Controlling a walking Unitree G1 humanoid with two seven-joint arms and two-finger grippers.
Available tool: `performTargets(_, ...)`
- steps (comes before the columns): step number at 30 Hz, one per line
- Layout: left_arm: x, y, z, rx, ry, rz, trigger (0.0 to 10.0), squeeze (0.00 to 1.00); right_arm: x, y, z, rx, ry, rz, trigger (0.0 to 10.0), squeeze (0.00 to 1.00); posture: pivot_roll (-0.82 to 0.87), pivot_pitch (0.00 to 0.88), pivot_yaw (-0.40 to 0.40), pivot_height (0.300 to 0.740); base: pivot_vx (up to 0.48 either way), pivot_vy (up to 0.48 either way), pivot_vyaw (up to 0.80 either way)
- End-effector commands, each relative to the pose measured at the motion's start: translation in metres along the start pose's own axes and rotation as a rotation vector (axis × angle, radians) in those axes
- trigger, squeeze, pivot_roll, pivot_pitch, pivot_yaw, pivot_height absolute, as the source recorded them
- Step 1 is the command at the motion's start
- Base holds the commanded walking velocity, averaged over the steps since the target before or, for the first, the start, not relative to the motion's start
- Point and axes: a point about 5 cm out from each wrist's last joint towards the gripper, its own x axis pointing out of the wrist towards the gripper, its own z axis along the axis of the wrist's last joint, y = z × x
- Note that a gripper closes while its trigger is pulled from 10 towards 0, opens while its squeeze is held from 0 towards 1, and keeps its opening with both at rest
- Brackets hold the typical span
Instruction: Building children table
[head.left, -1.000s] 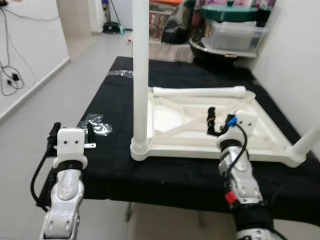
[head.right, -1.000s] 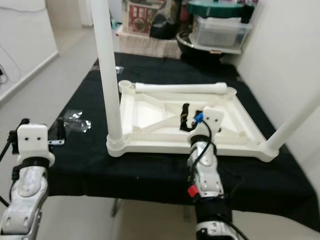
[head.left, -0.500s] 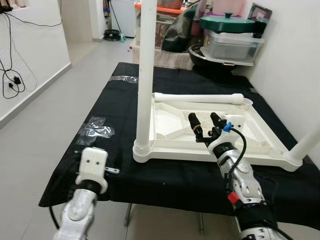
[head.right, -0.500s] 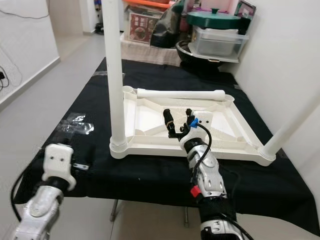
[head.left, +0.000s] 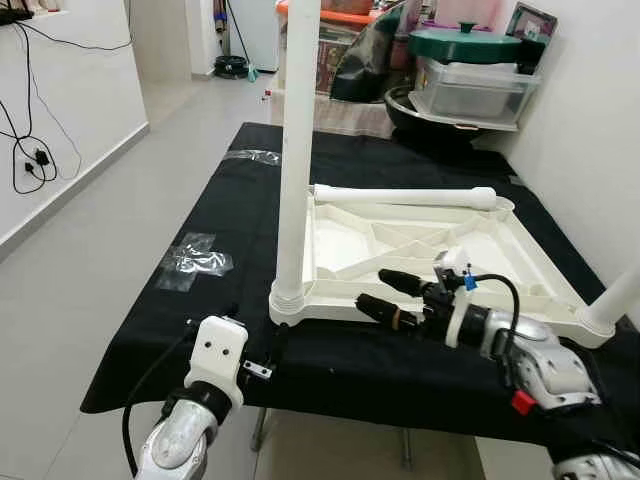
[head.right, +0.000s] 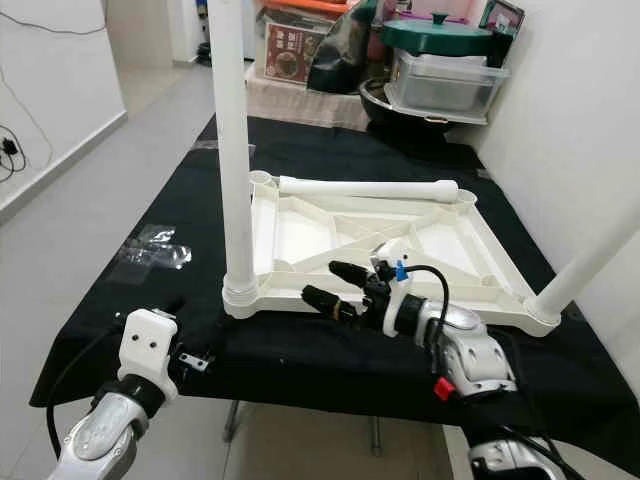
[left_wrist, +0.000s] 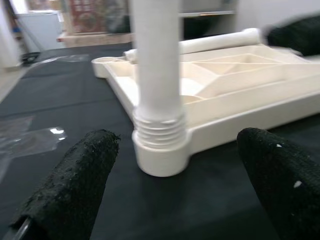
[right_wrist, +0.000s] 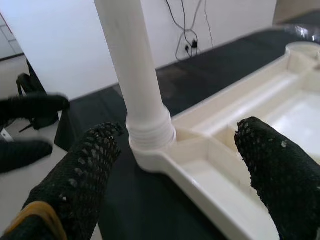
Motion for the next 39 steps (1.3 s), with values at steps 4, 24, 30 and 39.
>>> performTargets(4,-0.015,-0.009,-0.005,-0.006,0.051,-0.068,10.0,0.00,0.024,0.003,0.012,-0.034,-0.054,0.023,10.0,0.00,0.14,0.000,-0.092,0.740,0.000,0.000,0.00)
performTargets(24,-0.024,-0.012,-0.003,-0.013,0.069,-0.073,10.0,0.00,0.064,0.026,0.048,-0.044,-0.203,0.152,10.0,0.00,0.15,0.000,-0.113,0.740,0.000,0.000,0.00)
performTargets(30,-0.025,-0.013,-0.002,-0.016,0.070,-0.073,10.0,0.00,0.080,0.030,0.051,-0.049,-0.213,0.143,10.0,0.00,0.15,0.000,-0.116,0.740,0.000,0.000,0.00)
performTargets(39,-0.026,-0.014,0.000,-0.015,0.070,-0.073,10.0,0.00,0.088,0.030,0.054,-0.041,-0.225,0.111,10.0,0.00,0.15,0.000,-0.119,0.740,0.000,0.000,0.00)
